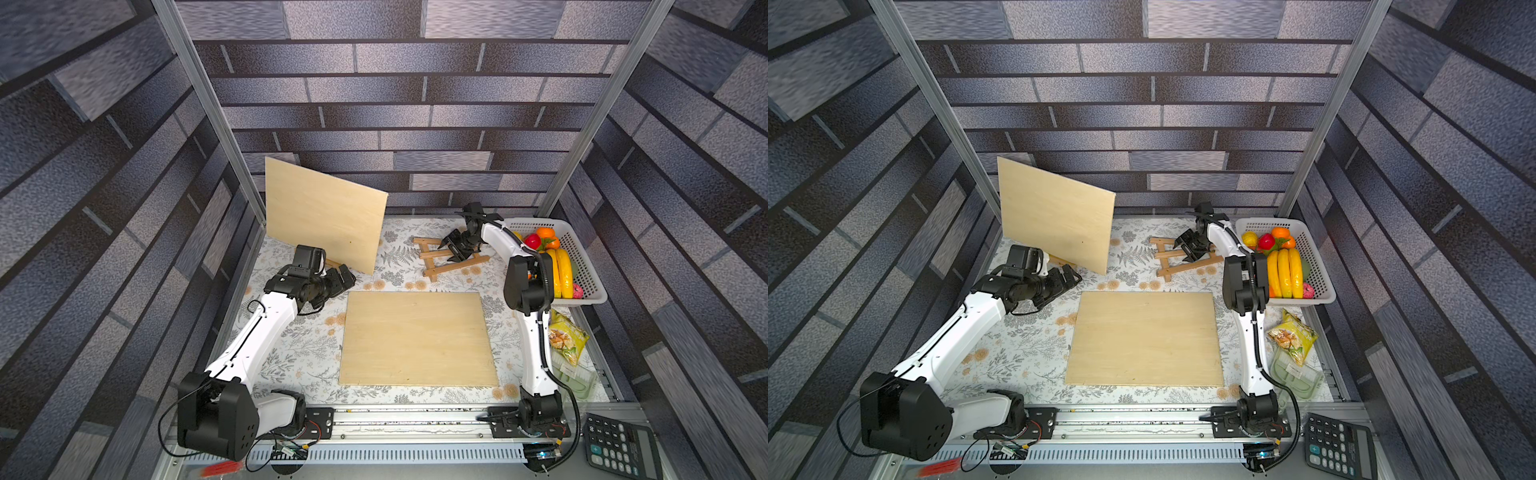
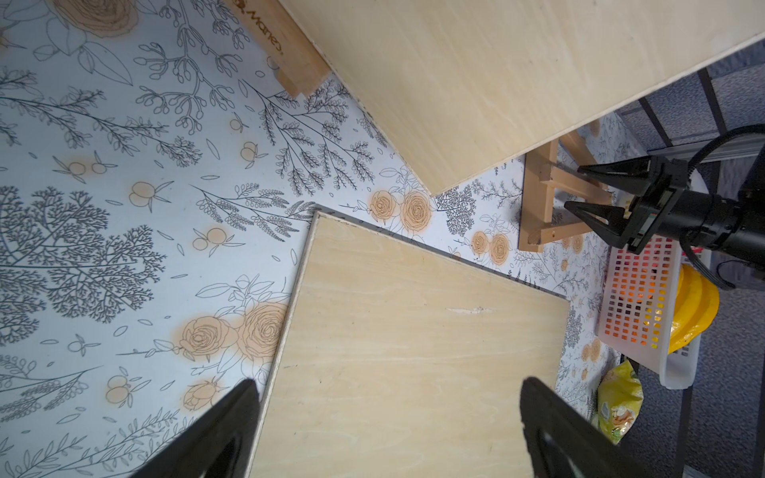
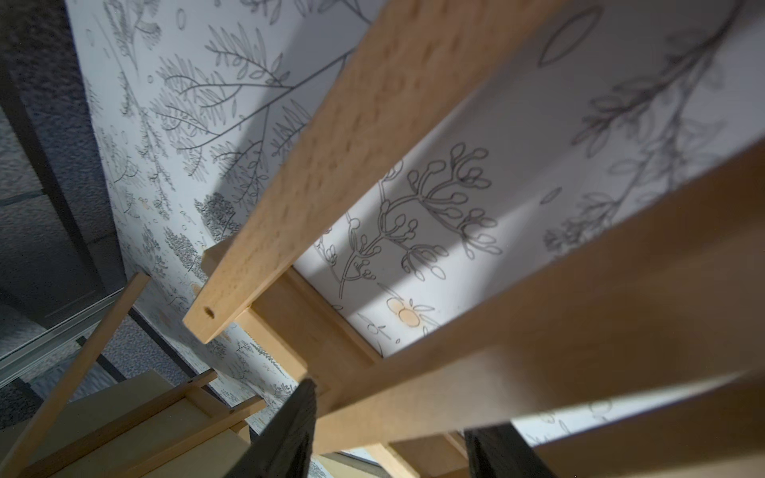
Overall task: Assemble the easel
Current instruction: Pick up the easel at the center of the board.
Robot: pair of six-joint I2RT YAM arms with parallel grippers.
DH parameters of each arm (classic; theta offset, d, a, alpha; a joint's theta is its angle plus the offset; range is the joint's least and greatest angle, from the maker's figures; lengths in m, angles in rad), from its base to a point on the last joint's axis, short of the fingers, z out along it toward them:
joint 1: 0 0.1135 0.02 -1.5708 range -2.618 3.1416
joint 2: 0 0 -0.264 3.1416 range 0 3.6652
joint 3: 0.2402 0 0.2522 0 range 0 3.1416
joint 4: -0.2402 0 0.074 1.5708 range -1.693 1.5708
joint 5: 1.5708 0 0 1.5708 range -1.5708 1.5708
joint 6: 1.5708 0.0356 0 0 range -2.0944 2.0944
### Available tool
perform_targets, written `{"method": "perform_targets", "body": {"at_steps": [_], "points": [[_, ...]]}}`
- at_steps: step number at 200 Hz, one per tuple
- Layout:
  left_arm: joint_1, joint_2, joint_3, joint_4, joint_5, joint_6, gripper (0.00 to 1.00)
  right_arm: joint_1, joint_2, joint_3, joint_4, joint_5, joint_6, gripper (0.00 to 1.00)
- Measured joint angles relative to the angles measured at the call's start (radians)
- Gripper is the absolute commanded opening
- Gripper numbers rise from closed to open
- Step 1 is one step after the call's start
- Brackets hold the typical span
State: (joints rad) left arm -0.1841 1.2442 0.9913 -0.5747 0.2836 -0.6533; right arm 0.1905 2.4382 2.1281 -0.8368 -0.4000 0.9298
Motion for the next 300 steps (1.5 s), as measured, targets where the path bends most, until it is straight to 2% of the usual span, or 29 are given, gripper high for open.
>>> {"method": "perform_targets", "body": {"at_steps": [23,39,58,70,102,137,176,205,226,257,300], "points": [[0.016,0.000,0.000,-0.014,0.001,0.003,1.00,0.003,0.034,0.018,0.019,-0.003,0.019,0.43],[0.026,0.000,0.000,-0.023,0.003,0.013,1.00,0.004,0.037,0.024,0.038,-0.005,0.037,0.32],[0.038,0.000,0.000,-0.028,0.008,0.023,1.00,0.009,0.037,0.026,0.058,-0.006,0.044,0.14],[0.045,0.000,0.000,-0.029,0.012,0.026,1.00,0.010,0.037,0.024,0.073,-0.006,0.045,0.08],[0.062,0.000,-0.002,-0.021,0.037,0.029,1.00,0.011,0.012,-0.016,0.101,-0.006,0.040,0.08],[0.067,-0.009,-0.023,0.024,0.083,0.029,1.00,0.012,-0.105,-0.087,0.099,0.009,0.000,0.07],[0.060,-0.014,-0.024,0.105,0.132,0.024,1.00,0.018,-0.364,-0.140,0.081,0.018,-0.101,0.05],[0.035,-0.034,-0.021,0.151,0.158,0.018,1.00,0.019,-0.587,-0.202,0.065,0.067,-0.217,0.02],[0.008,-0.039,-0.014,0.171,0.177,0.017,1.00,0.018,-0.691,-0.238,0.047,0.078,-0.306,0.00],[-0.017,-0.038,-0.010,0.175,0.196,0.009,1.00,0.017,-0.720,-0.318,0.065,0.089,-0.399,0.00],[-0.019,-0.029,0.014,0.136,0.207,0.000,1.00,0.017,-0.613,-0.351,0.089,0.097,-0.470,0.00]]}}
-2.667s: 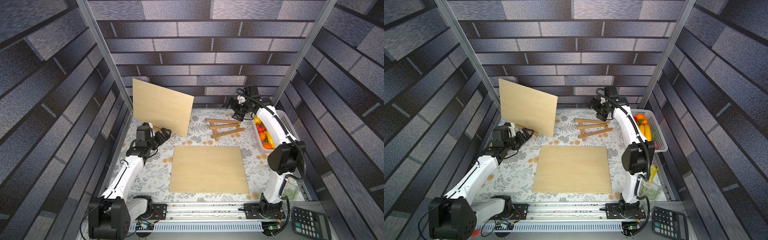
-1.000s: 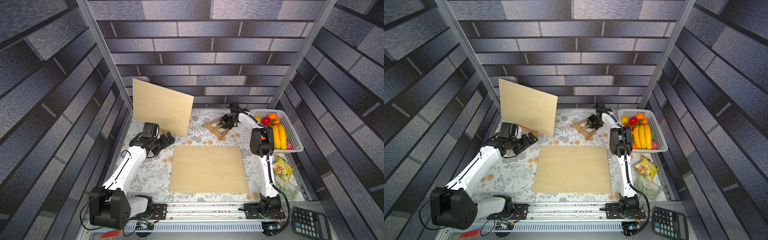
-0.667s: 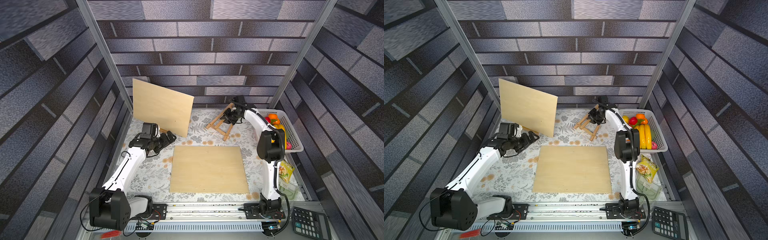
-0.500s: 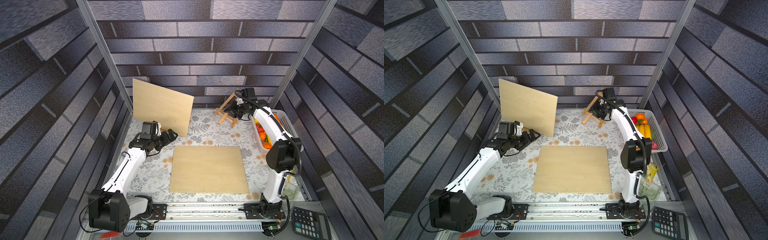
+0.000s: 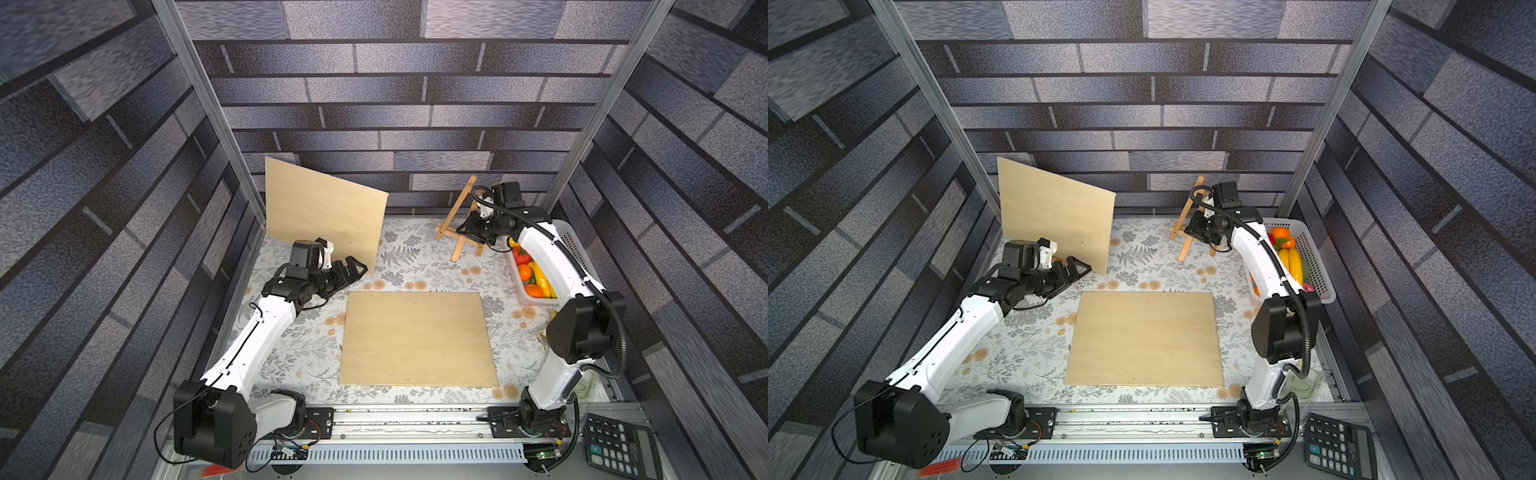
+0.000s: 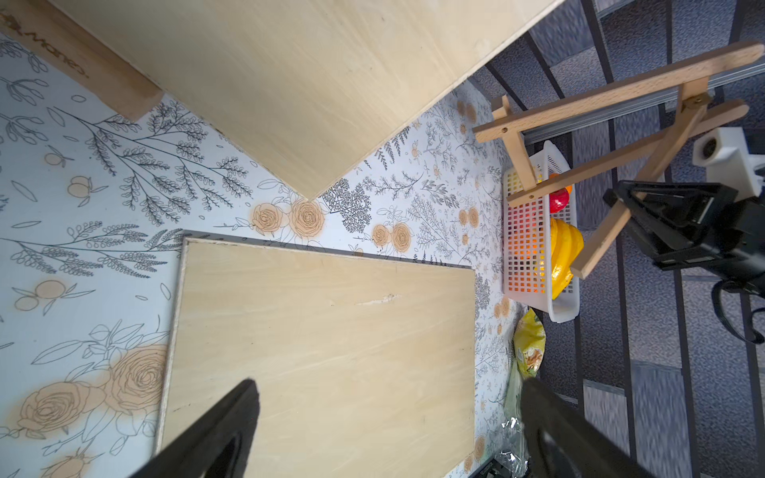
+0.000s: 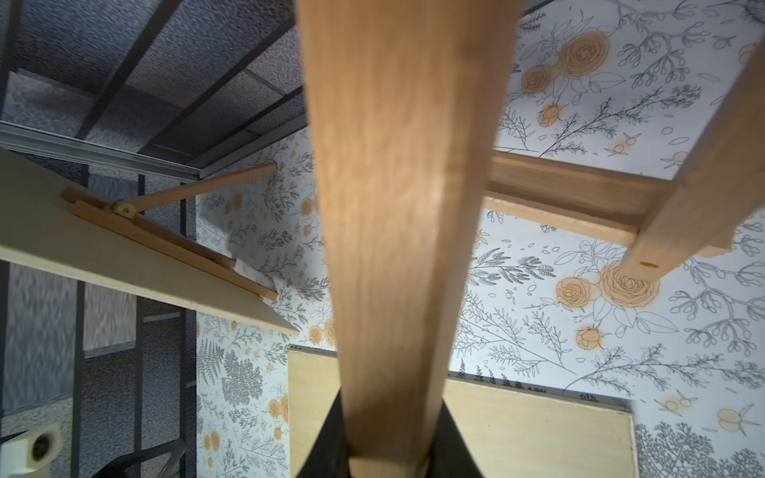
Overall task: Assemble the easel
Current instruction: Pick up the easel at the center of the board, then place the easel at the center of the board.
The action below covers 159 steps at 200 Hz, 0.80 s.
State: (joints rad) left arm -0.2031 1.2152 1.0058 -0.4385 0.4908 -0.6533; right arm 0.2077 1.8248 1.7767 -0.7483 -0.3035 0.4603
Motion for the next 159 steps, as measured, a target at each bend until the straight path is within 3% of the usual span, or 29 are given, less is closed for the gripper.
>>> {"method": "perform_targets", "body": {"at_steps": [103,137,159], "points": [[0.003,0.141,0.134,-0.120,0.000,0.053,1.00,0.066,0.193,0.017,0.278,0.073,-0.231,0.00],[0.002,0.148,0.160,-0.128,-0.001,0.094,1.00,0.077,0.173,0.015,0.265,0.068,-0.276,0.00],[-0.025,0.148,0.206,-0.124,-0.022,0.148,1.00,0.076,0.064,-0.071,0.225,0.031,-0.323,0.00]]}}
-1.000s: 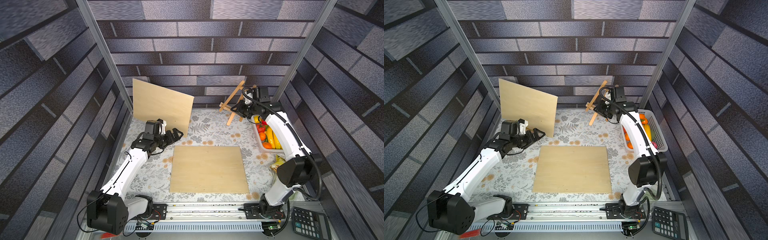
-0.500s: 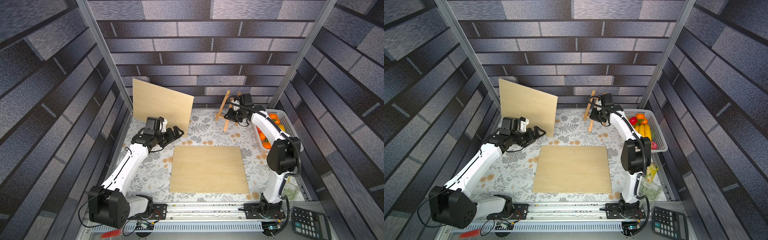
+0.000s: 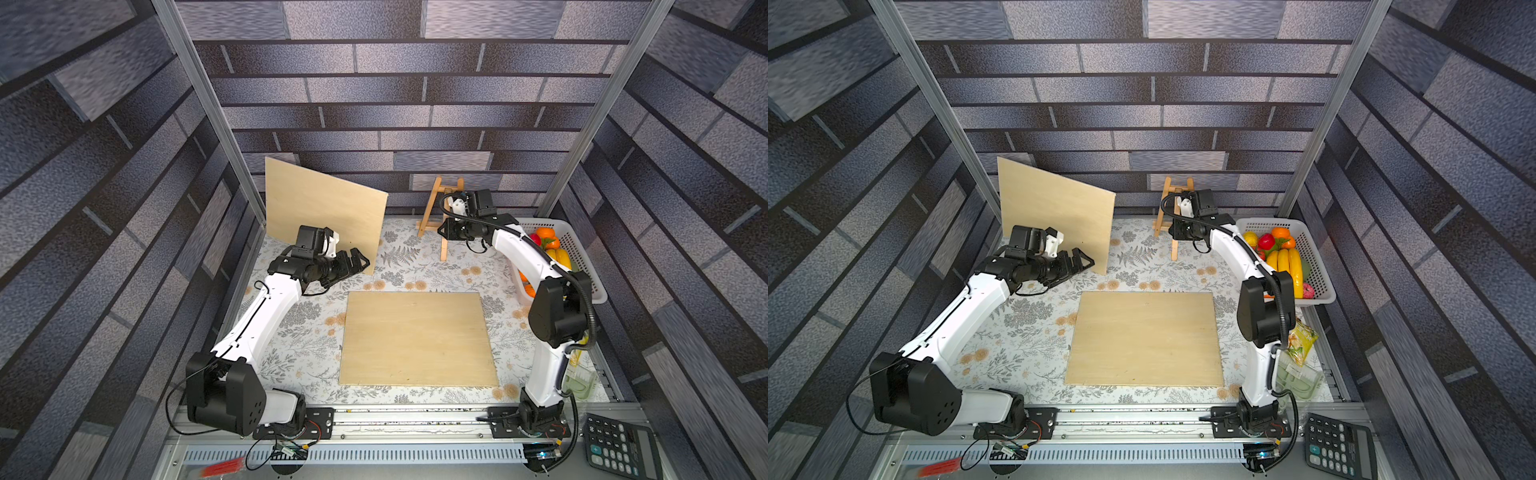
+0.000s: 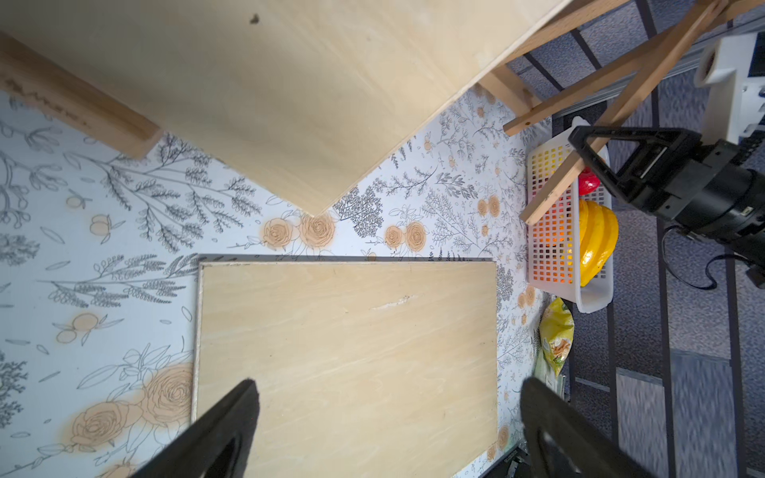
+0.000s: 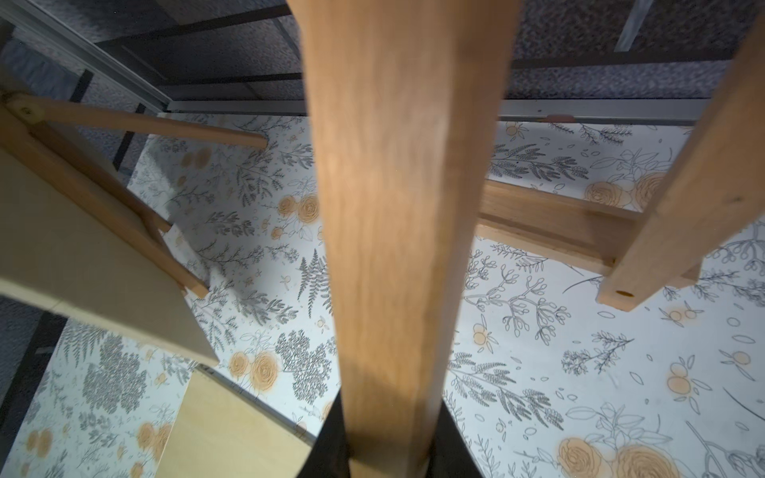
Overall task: Assemble the easel
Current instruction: Place the easel at the center of the board.
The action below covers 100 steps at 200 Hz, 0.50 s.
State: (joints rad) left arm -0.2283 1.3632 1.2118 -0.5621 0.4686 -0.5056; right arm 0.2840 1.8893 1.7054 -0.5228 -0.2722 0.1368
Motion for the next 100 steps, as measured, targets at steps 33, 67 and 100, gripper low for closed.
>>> {"method": "perform_targets", "body": {"at_steps": [33,67,100], "points": [[-0.051,-0.004,0.060,0.040,-0.024,0.055,1.00,-0.003,-0.287,-0.191,-0.084,-0.079,-0.112,0.00],[-0.096,-0.010,0.103,0.099,-0.023,0.121,1.00,-0.004,-0.550,-0.335,-0.184,-0.178,-0.254,0.00],[-0.105,-0.010,0.183,0.118,0.029,0.164,1.00,0.000,-0.650,-0.410,-0.299,-0.323,-0.398,0.00]]}}
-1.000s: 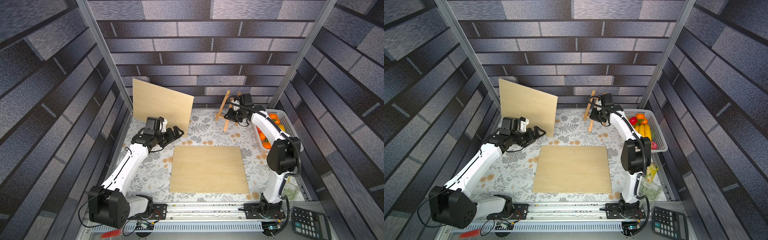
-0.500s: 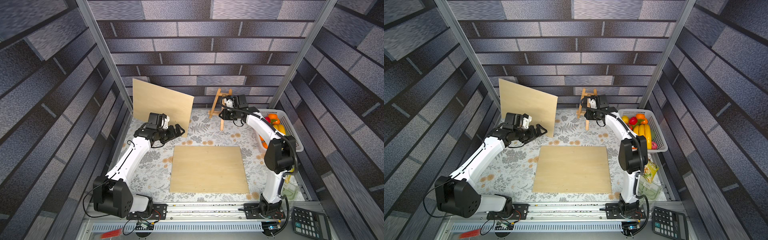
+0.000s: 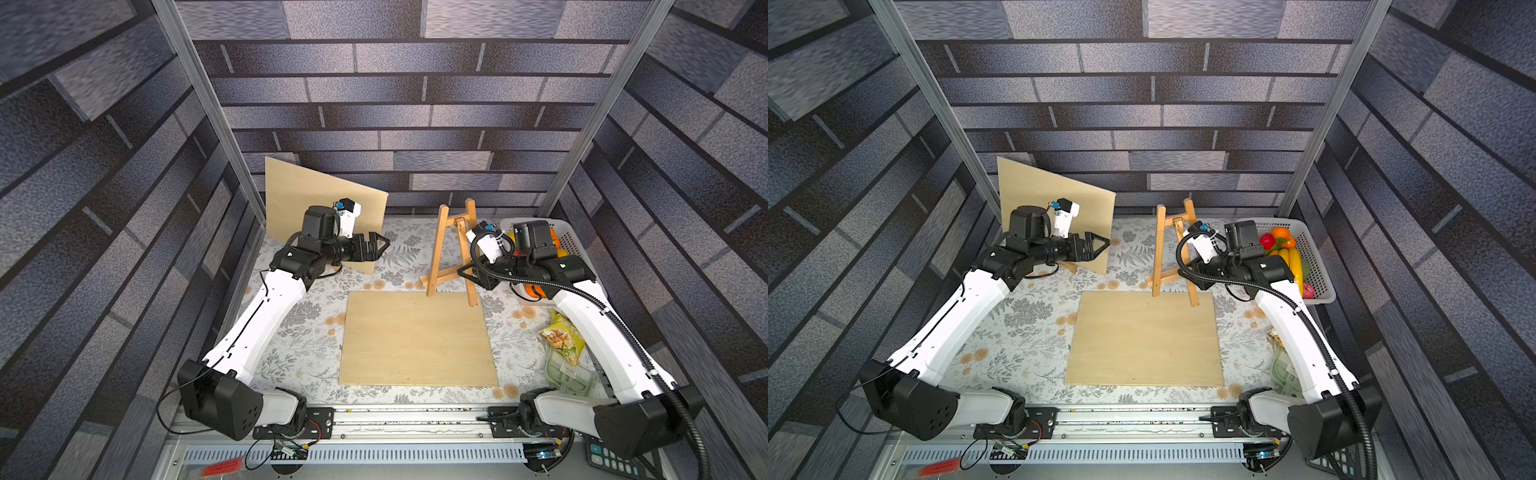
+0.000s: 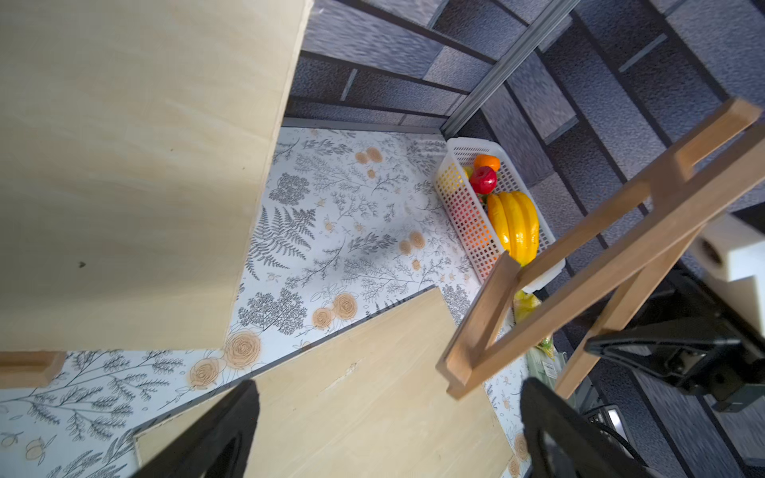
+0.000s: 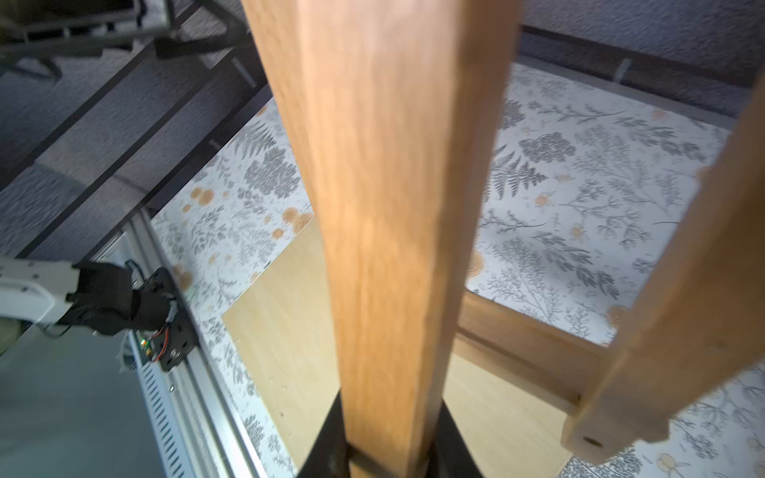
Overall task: Assemble the easel
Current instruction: Place the easel at the center of the board.
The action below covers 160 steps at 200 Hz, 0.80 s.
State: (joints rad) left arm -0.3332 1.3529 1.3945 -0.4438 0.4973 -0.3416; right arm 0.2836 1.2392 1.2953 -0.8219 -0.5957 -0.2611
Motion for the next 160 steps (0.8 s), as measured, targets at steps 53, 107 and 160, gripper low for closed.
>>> {"method": "perform_targets", "body": {"at_steps": [53,107,160], "points": [[0.064,-0.008,0.076,-0.014,0.161,-0.014,1.00,0.074,0.058,0.008,-0.141,-0.177,-0.210,0.00],[0.067,-0.069,0.076,-0.039,0.264,-0.036,0.97,0.199,0.189,0.069,-0.214,-0.179,-0.395,0.00],[0.032,-0.099,0.077,-0.186,0.275,0.012,0.94,0.244,0.290,0.173,-0.216,-0.214,-0.519,0.00]]}}
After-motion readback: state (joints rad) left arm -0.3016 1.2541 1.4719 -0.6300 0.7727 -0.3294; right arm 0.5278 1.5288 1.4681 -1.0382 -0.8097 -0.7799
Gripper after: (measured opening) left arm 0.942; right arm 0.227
